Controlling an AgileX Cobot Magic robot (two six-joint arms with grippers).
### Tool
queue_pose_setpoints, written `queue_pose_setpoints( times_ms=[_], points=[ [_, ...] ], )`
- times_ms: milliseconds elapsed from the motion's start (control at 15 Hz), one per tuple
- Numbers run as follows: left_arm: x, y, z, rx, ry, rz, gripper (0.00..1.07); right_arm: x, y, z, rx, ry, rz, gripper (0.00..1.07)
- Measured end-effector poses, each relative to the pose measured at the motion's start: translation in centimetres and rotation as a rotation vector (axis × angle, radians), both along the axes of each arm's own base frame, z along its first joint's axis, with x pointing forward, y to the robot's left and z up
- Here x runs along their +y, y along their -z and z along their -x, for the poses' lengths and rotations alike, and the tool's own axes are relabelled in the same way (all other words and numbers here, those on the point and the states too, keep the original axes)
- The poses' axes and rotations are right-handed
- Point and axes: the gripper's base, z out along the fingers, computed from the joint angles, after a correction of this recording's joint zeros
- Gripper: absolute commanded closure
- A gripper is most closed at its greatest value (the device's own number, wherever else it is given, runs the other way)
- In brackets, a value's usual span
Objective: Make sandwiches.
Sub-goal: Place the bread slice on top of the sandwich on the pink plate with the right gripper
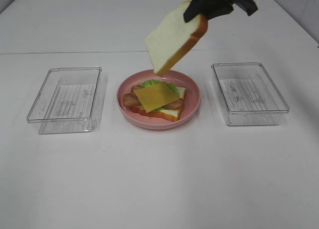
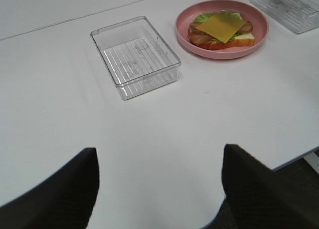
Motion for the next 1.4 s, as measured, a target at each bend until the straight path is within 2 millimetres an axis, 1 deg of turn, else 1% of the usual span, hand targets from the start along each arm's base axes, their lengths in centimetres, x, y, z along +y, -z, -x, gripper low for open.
queue_pose_setpoints(
  times_ms=[67, 200, 267, 333, 400, 667, 733, 867, 1200, 1267, 1333, 1400],
  points=[
    [0.0, 0.0, 0.0, 0.000, 0.000, 0.000, 0.39, 1.1, 0.4, 0.0, 0.002, -0.007, -0.024, 1.07],
    [0.0, 0.0, 0.0, 0.000, 0.000, 0.000, 0.39, 2.9, 2.4, -0.4, 0.049, -0.018, -0.060, 1.07],
    [0.0, 0.0, 0.0, 0.000, 0.000, 0.000, 0.39, 3.4, 3.4, -0.7, 0.080, -0.016, -0.077, 1.07],
    [0.0, 0.0, 0.0, 0.000, 0.000, 0.000, 0.39, 3.7, 4.9, -1.1, 0.118, -0.008, -0.088, 1.07],
    [0.0, 0.0, 0.0, 0.000, 0.000, 0.000, 0.39, 3.8, 5.6, -1.3, 0.133, -0.005, -0.088, 1.07],
    [0.0, 0.0, 0.0, 0.000, 0.000, 0.000, 0.39, 4.1, 10.6, -2.8, 0.209, 0.063, -0.072, 1.07],
    [0.0, 0.0, 0.0, 0.000, 0.000, 0.000, 0.39, 4.2, 11.3, -3.1, 0.213, 0.083, -0.078, 1.07],
    [0.0, 0.0, 0.0, 0.000, 0.000, 0.000, 0.39, 4.3, 12.1, -3.6, 0.214, 0.122, -0.091, 1.07],
    [0.0, 0.0, 0.0, 0.000, 0.000, 0.000, 0.39, 4.0, 12.5, -3.6, 0.222, 0.153, -0.042, 1.07],
    [0.0, 0.0, 0.0, 0.000, 0.000, 0.000, 0.39, 3.7, 12.7, -3.6, 0.236, 0.175, -0.012, 1.04],
    [0.0, 0.0, 0.0, 0.000, 0.000, 0.000, 0.39, 3.6, 12.8, -3.6, 0.238, 0.182, 0.004, 0.97],
    [0.0, 0.0, 0.0, 0.000, 0.000, 0.000, 0.39, 3.5, 12.9, -3.6, 0.246, 0.197, 0.025, 0.81]
  ],
)
